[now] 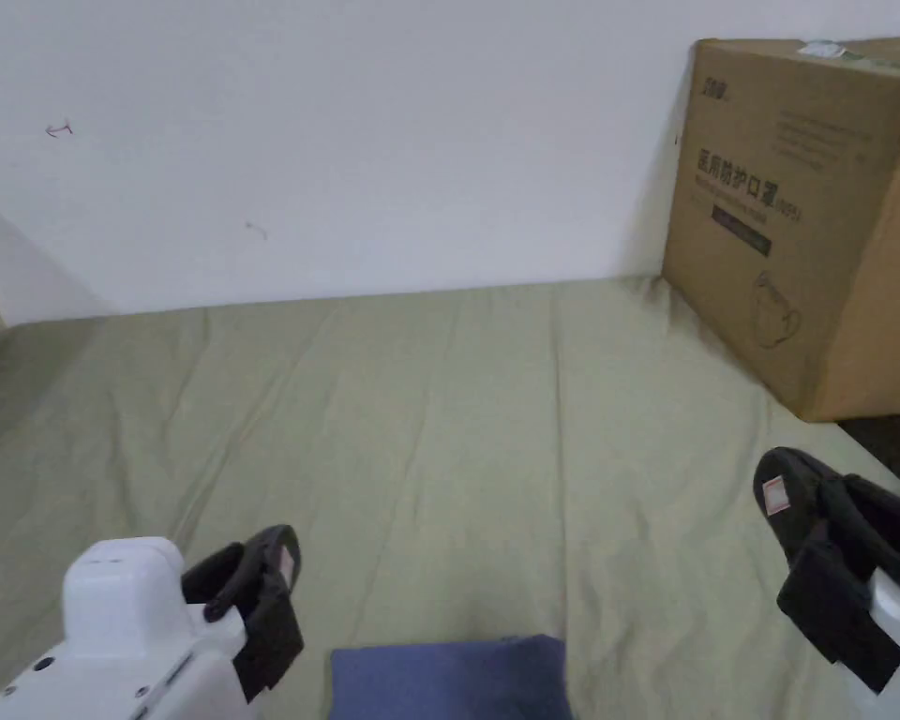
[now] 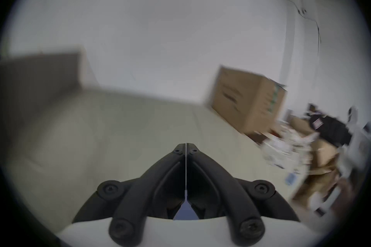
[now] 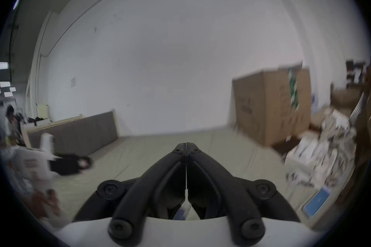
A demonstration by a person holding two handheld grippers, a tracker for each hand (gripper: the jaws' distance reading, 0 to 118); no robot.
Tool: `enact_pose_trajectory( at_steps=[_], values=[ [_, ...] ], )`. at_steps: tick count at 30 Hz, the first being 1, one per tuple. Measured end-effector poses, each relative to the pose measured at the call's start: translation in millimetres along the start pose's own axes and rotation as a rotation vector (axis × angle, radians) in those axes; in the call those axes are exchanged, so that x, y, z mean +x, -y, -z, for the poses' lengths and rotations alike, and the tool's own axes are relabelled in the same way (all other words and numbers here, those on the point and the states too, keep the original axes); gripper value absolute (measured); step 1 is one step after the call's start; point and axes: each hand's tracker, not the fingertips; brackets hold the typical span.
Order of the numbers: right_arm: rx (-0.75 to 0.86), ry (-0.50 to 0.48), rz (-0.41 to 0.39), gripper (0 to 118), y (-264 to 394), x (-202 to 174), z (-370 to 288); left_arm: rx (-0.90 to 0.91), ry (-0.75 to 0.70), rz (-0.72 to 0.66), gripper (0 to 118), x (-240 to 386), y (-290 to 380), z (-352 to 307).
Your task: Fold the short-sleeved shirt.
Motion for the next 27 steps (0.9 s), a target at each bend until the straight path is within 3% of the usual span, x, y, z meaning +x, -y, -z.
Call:
enact_pose_trajectory(
  at_steps=[3,6,9,14,17,18,20,23,24,25,26,27],
  values=[
    [0.042,0.038,-0.01,0,11,-8,-2,0.167,-0.175,0.156,0,-7,1,-30],
    [0.048,0.151,0.003,0,25,-14,-11,0.165,-0.269,0.155,0,-13,11,-40],
    [-0.009,0.108,0.068,0,29,-8,-10,0.144,-0.239,0.133,0,-14,16,-46],
    [-0.004,0.125,0.023,0,22,-7,-10,0.114,-0.217,0.175,0,-15,14,-38],
    [-0.019,0.103,0.011,0,18,-7,-3,0.044,-0.175,0.078,0,-25,8,-31],
    [-0.062,0.061,0.006,0,21,-7,4,0.009,-0.16,0.044,0,-30,7,-28],
    [-0.305,-0.07,0.026,0,33,-5,35,-0.085,-0.085,-0.054,0,-49,9,-18],
    [-0.926,-0.23,0.181,0,101,-5,100,-0.221,0.014,-0.26,0,-80,26,0],
    [-1.01,-0.259,0.243,0,127,-6,111,-0.277,0.046,-0.31,0,-90,33,9],
    [-1.06,-0.267,0.291,0,153,-6,118,-0.351,0.079,-0.374,0,-102,41,23],
    [-1.094,-0.236,0.29,0,173,-8,125,-0.444,0.108,-0.44,0,-110,50,36],
    [-1.125,-0.193,0.234,0,190,-10,133,-0.512,0.132,-0.508,0,-121,60,49]
  ],
)
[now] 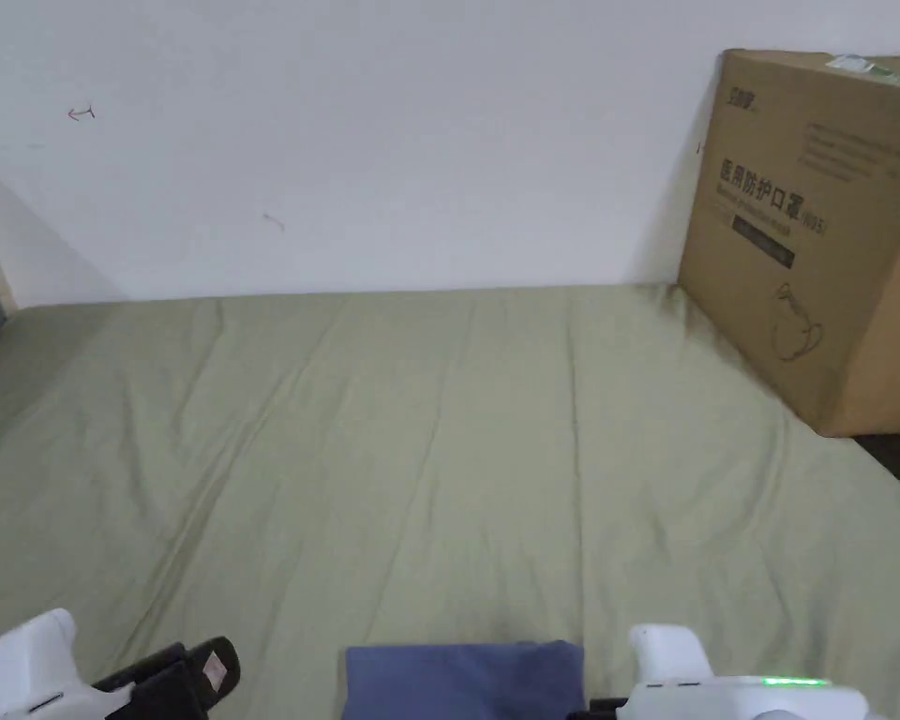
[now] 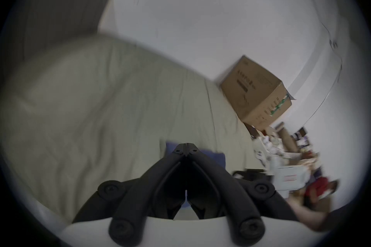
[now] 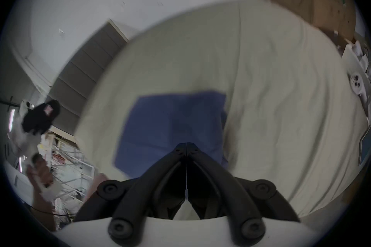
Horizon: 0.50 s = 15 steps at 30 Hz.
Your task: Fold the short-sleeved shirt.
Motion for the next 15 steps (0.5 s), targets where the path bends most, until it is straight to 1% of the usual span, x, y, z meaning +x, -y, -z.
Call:
enact_pose_trajectory(
  at_steps=[1,2,3,4,5,6,8,9,11,14,15],
  values=[
    [-0.023,0.078,-0.039,0,-2,0,17,-0.07,0.023,-0.073,0,-16,-2,14],
    [-0.047,0.128,-0.075,0,-2,2,33,-0.125,0.055,-0.135,0,-32,-3,29],
    [-0.077,0.109,-0.091,0,-3,5,47,-0.169,0.1,-0.183,0,-46,-2,41],
    [-0.104,0.089,-0.083,0,1,4,55,-0.226,0.139,-0.212,1,-60,-2,55],
    [-0.069,0.081,-0.074,0,0,6,55,-0.262,0.132,-0.232,6,-71,-1,69],
    [-0.047,0.073,-0.066,0,-2,5,51,-0.282,0.134,-0.228,28,-81,0,81],
    [-0.058,0.068,-0.059,0,-1,7,44,-0.367,0.183,-0.258,91,-99,5,108],
    [-0.055,0.062,-0.059,0,0,8,43,-0.422,0.228,-0.279,113,-106,8,123],
    [-0.048,0.044,-0.039,0,2,11,40,-0.524,0.363,-0.364,114,-111,22,149],
    [-0.044,0.012,0.043,0,3,18,40,-0.607,0.584,-0.522,114,-108,44,190],
    [-0.043,0.006,0.066,0,4,20,41,-0.625,0.642,-0.537,113,-103,52,200]
  ],
)
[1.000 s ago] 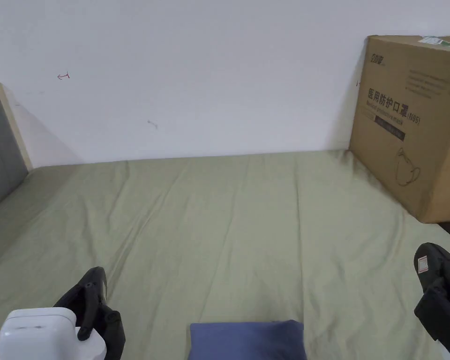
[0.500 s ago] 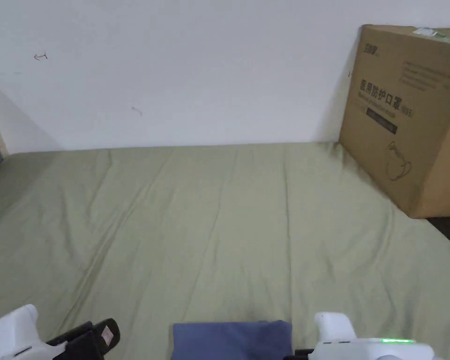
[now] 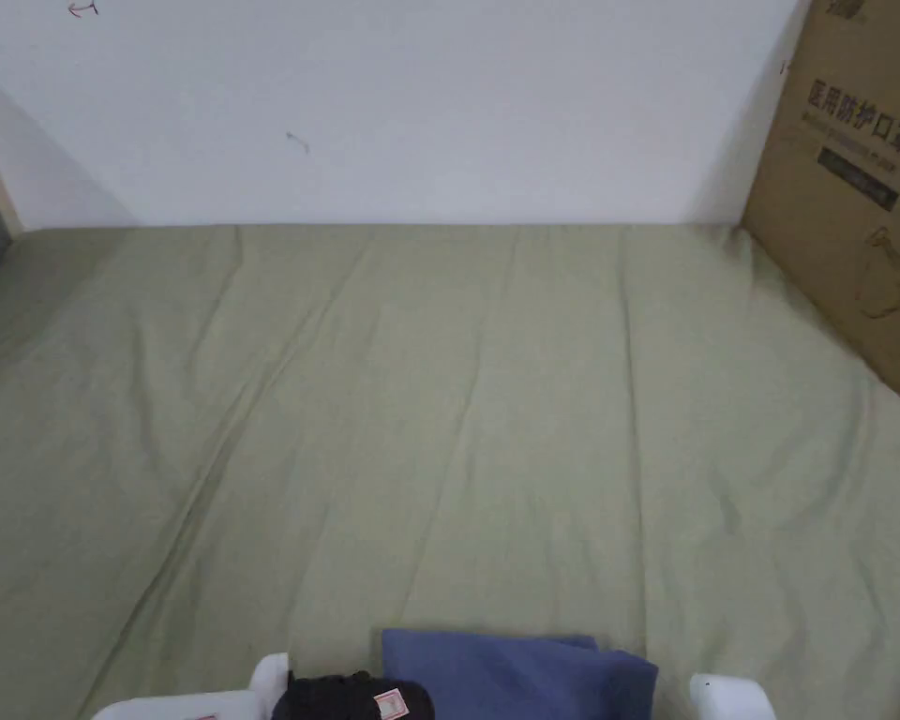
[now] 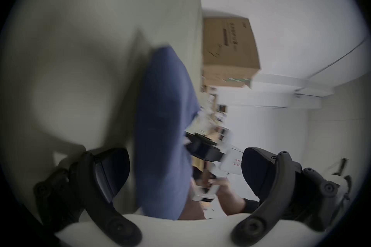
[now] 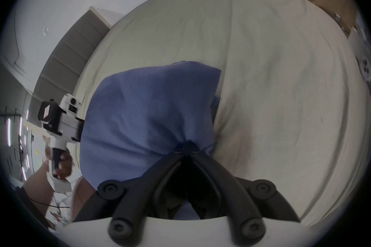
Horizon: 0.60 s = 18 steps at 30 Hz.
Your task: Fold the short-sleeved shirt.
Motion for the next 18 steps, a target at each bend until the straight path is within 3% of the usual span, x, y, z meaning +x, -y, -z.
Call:
enact_pose_trajectory(
  at_steps=[4,5,6,7,8,9,11,14,18],
  values=[
    [0.007,-0.003,0.022,0,2,2,1,-0.08,0.005,0.07,104,-8,-5,45],
    [0.011,-0.001,0.018,0,4,0,0,-0.076,-0.058,0.097,85,-6,-8,46],
    [0.016,-0.001,0.014,0,5,0,0,-0.042,-0.196,0.109,26,-6,-9,45],
    [0.021,-0.001,0.011,0,6,1,-1,-0.019,-0.395,0.15,17,-8,-8,46],
    [0.025,-0.011,0.012,0,7,0,-2,-0.012,-0.211,0.11,17,-3,-1,42],
    [0.03,-0.002,0.01,0,7,0,-5,0.001,-0.22,0.111,17,9,2,40],
    [0.065,-0.044,0.018,0,7,-2,-18,0.014,-0.382,0.237,17,38,11,34],
    [0.124,-0.096,0.037,0,10,-11,-44,0.044,-0.319,0.321,17,78,17,-10],
    [0.106,-0.056,-0.057,0,12,-29,-69,0.11,-0.591,0.403,17,118,-2,-118]
  ],
)
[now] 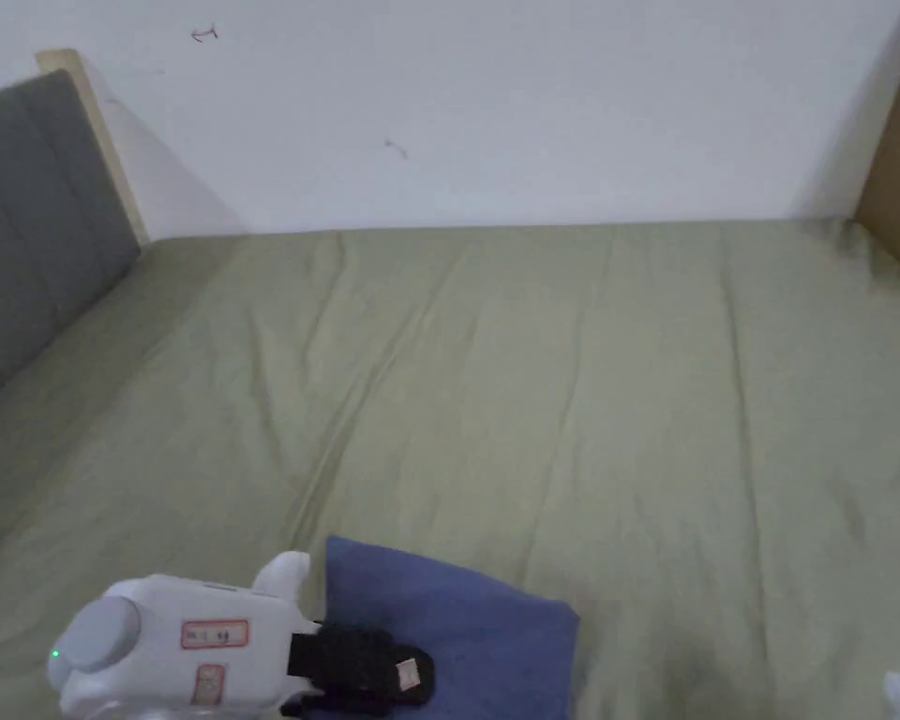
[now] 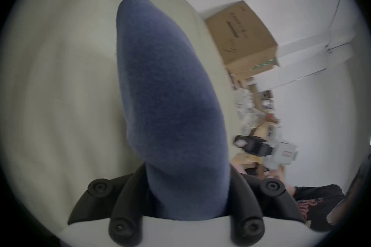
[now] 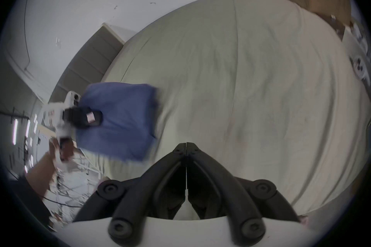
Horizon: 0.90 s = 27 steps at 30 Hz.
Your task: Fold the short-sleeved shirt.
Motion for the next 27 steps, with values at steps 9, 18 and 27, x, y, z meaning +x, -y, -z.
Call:
enact_pose_trajectory(
  at_steps=[9,18,27],
  values=[
    [-0.028,0.056,-0.027,0,13,-11,-34,-0.071,-0.741,-0.004,18,-118,-55,-186],
    [-0.029,0.137,-0.014,0,8,-19,-37,-0.012,-1.044,-0.101,111,-148,-49,-223],
    [0.224,0.185,-0.171,0,-13,-45,-65,0.614,-0.711,0.124,104,29,28,-192]
  ],
)
